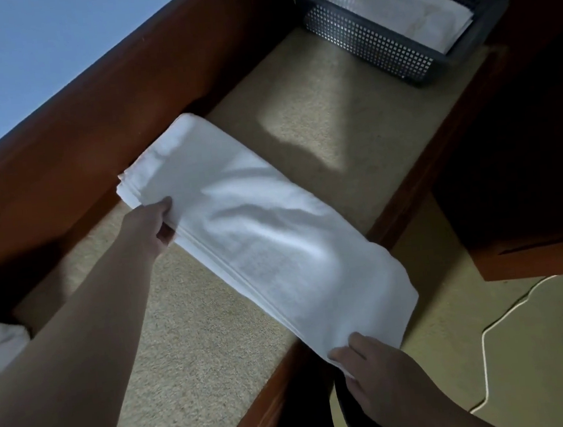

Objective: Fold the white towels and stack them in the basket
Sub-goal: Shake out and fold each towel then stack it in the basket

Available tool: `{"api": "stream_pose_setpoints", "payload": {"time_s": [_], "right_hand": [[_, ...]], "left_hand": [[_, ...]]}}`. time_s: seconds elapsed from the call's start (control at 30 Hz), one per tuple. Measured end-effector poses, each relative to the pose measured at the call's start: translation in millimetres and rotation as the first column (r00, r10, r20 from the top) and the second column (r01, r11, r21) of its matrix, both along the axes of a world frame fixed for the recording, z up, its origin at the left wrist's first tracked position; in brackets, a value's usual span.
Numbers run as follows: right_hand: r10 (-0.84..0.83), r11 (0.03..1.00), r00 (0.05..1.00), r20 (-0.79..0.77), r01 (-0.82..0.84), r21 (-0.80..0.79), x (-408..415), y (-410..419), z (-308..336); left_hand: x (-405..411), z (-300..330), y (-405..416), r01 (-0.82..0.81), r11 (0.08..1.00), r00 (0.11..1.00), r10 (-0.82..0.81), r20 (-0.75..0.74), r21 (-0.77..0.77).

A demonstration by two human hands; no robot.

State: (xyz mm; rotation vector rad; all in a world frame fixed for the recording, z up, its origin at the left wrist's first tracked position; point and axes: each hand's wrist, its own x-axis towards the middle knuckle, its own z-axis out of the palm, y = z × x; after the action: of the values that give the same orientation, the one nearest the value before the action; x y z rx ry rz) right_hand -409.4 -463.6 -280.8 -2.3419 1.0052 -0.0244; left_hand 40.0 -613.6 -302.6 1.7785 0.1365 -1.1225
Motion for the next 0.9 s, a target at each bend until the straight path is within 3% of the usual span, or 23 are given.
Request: {"api": "stream_pose_setpoints", "payload": {"time_s": [0.2,0.33,0.43,0.5,0.63,0.8,0.9], "right_hand": [[-0.028,0.997,0.995,-0.095,0.035,0.068,-19.6,-12.0,-6.9],[-0.361,0.916,0.932,-0.041,0.362,0.171,-21.1,-41.3,11.4],[-0.618,0.778,0.786,-0.020,0.615,0.127,-25.8,-75.2,17.5],[-0.698,0.696,0.710,-0.092,0.703,0.147,-29.5,-99.8,16.8],[-0.710,0.584,0.684,-0.165,0.704,0.405,-30.0,-141.5,10.3],[-0.627,0.561,0.764,-0.152,0.578,0.592,-34.1,-167.0,-5.3],[-0.555,0.545,0.822,-0.127,0.475,0.691,-37.4,-180.5,4.1]], "left_hand": [[-17.3,7.4,10.4,-0.133,0.991,0.991,0.133,0.028,0.008],[-51.7,20.6,31.3,0.036,0.990,0.998,-0.043,0.047,0.138],[-94.2,26.0,61.6,0.211,0.967,0.977,-0.213,0.002,0.140],[-123.9,24.3,79.2,0.269,0.955,0.963,-0.266,-0.047,0.124],[-176.1,11.6,107.5,0.342,0.928,0.939,-0.334,-0.079,0.147],[-231.2,21.6,134.5,0.162,0.971,0.987,-0.162,-0.016,0.176],[-265.5,26.4,145.7,0.198,0.970,0.980,-0.193,-0.049,0.140]]}}
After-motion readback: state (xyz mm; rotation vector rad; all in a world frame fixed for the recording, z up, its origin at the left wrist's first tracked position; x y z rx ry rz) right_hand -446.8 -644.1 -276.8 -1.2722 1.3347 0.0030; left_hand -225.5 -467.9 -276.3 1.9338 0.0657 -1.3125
